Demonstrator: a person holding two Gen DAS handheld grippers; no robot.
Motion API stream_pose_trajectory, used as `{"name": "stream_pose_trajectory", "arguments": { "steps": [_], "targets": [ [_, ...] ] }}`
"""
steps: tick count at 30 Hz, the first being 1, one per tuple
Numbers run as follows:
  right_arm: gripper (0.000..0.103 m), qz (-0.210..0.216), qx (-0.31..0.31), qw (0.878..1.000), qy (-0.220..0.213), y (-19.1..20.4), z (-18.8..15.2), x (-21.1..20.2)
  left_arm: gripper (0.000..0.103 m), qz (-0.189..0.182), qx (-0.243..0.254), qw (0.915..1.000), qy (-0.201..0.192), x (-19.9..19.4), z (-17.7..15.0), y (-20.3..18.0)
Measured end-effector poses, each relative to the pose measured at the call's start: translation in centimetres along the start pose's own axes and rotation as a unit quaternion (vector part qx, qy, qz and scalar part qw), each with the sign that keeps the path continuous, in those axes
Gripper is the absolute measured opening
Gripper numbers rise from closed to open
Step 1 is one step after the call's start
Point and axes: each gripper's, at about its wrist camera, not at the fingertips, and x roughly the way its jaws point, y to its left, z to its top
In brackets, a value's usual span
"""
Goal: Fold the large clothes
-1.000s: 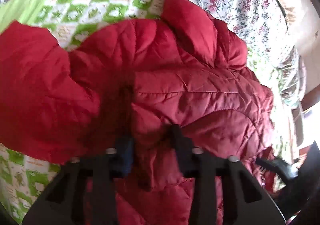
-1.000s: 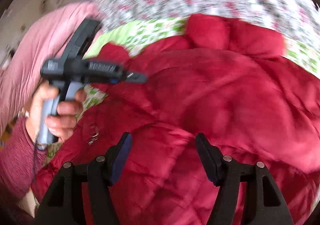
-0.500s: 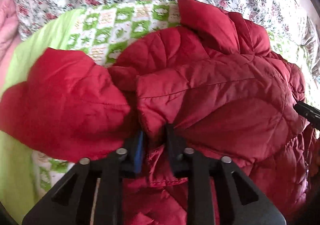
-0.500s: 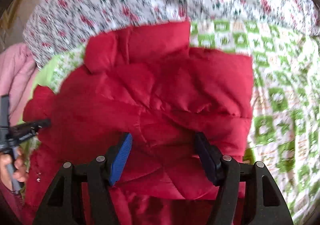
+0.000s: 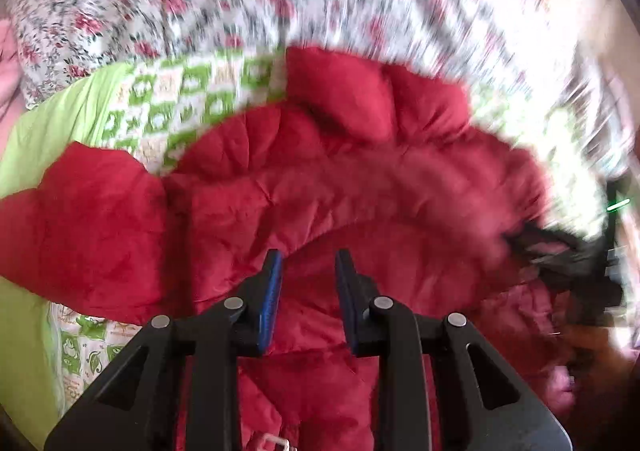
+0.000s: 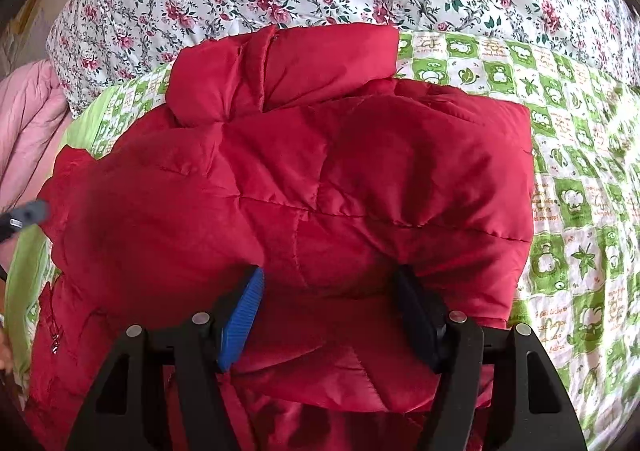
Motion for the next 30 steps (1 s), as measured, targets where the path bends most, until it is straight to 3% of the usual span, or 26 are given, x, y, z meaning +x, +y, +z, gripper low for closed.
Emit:
{"name": "stream_pose_trajectory", "arguments": {
  "steps": [3, 6, 11, 16, 25, 30],
  "targets": [
    [0.067, 0.025, 0.002, 0.999, -0.031, 0.7, 0.5, -2.5, 0.025, 0.006, -0.009, 0.9995, 0.029, 3.0, -0.7, -0.1],
    [0.067, 0.025, -0.035, 0.998, -0.051, 2.6, 1.6, -3.8, 0.025, -0.001, -0.02, 0.9994, 0.027, 3.8, -1.3, 0.5],
    [0.067, -0.013, -0.036, 0.999, 0.025, 1.8, 2.0, 1.9, 0.025, -0.009, -0.02, 0.9994, 0.026, 3.8, -1.5, 0.9],
    [0.068, -0.013, -0.032, 0.999, 0.024, 1.1, 1.4, 3.6, 0.025, -0.017, -0.026, 0.9992, 0.024, 4.6, -1.7, 1.3],
    [0.068, 0.001, -0.016, 1.0, 0.009, 1.8, 1.4, 0.7, 0.025, -0.071, -0.067, 0.9951, 0.012, 1.4, -2.0, 3.6],
    [0.068, 0.028, -0.012, 1.0, -0.007, 2.3, 0.5, -2.1, 0.027, -0.064, -0.086, 0.9942, -0.003, -0.9, -3.0, 5.7]
  ]
}}
